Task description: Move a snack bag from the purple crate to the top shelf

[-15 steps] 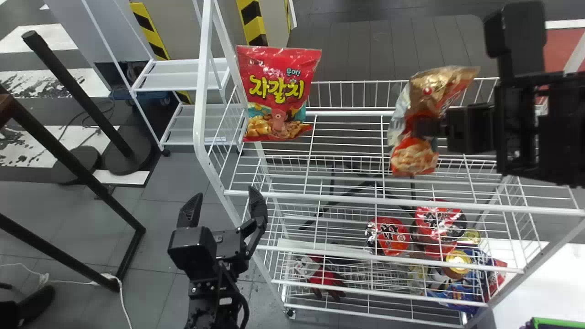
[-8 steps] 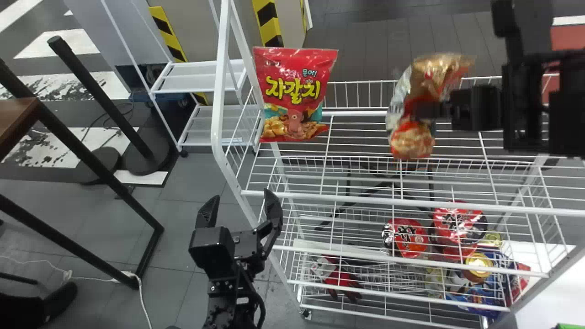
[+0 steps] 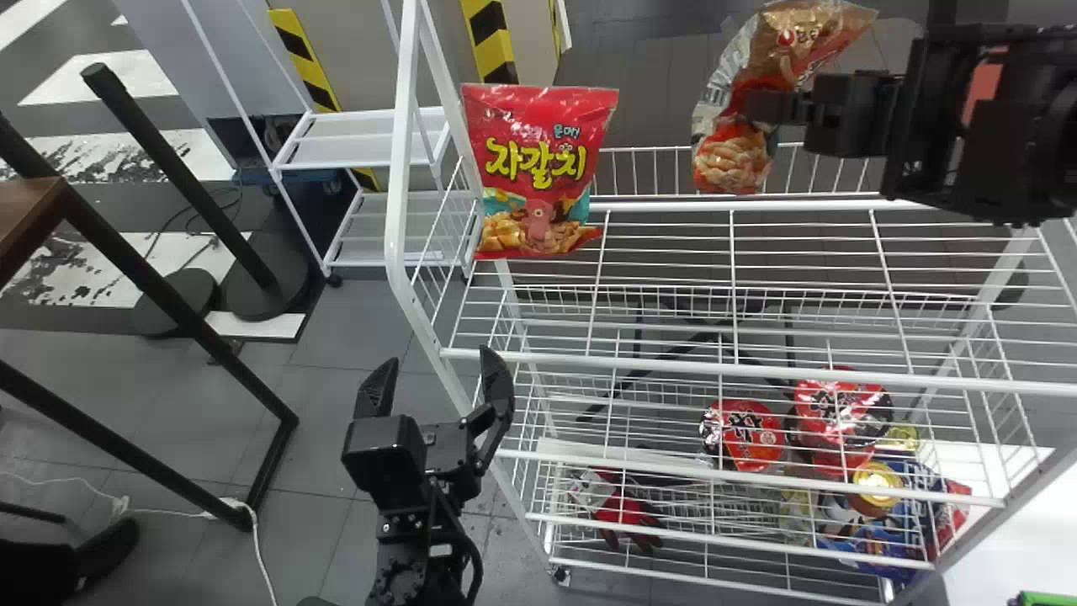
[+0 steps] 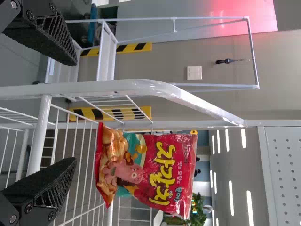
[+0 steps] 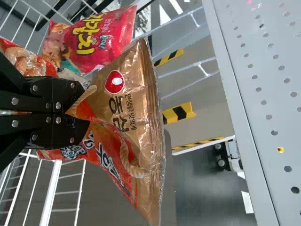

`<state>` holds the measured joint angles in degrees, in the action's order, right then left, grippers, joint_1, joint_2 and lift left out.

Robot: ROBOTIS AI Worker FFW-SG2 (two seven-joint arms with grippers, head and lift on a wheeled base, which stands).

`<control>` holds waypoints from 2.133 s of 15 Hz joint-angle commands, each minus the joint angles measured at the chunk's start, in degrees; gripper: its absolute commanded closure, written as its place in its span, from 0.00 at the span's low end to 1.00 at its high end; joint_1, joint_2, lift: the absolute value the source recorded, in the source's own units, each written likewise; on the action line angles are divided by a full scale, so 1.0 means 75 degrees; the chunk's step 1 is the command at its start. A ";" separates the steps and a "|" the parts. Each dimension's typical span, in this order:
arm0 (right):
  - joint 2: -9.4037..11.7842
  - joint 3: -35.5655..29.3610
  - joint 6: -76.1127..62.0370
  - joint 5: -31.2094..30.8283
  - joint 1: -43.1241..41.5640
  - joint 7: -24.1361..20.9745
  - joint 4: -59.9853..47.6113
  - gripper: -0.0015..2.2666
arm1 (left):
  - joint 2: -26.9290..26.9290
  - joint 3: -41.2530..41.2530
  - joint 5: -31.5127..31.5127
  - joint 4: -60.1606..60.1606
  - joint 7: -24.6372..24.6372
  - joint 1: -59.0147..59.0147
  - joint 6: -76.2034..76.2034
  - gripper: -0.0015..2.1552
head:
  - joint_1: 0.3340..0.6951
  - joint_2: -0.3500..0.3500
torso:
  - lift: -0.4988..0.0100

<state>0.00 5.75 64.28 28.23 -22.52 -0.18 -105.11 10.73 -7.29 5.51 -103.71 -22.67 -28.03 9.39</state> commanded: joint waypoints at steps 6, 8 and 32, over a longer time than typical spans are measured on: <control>-0.0007 0.0781 -0.1239 0.0419 -0.0032 -0.0526 0.0971 0.91 | 0.0046 0.0012 0.0015 0.0047 -0.0012 -0.0001 0.0088 0.04 | 1.00 0.87 | 0.98; -0.0007 0.0968 -0.1755 0.0442 0.0003 -0.0550 0.1252 0.91 | 0.0046 0.0023 0.0015 0.0082 -0.0012 -0.0001 0.0112 0.04 | 1.00 0.88 | 0.98; -0.0007 0.2409 -0.4591 0.0536 0.0624 -0.2378 0.2026 0.91 | 0.0034 0.0070 0.0050 0.0422 0.0058 0.0081 0.0463 0.04 | 1.00 0.94 | 0.98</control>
<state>0.00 23.66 29.83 32.68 -18.08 -17.64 -89.35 10.99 -6.77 5.89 -100.55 -22.23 -27.43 12.87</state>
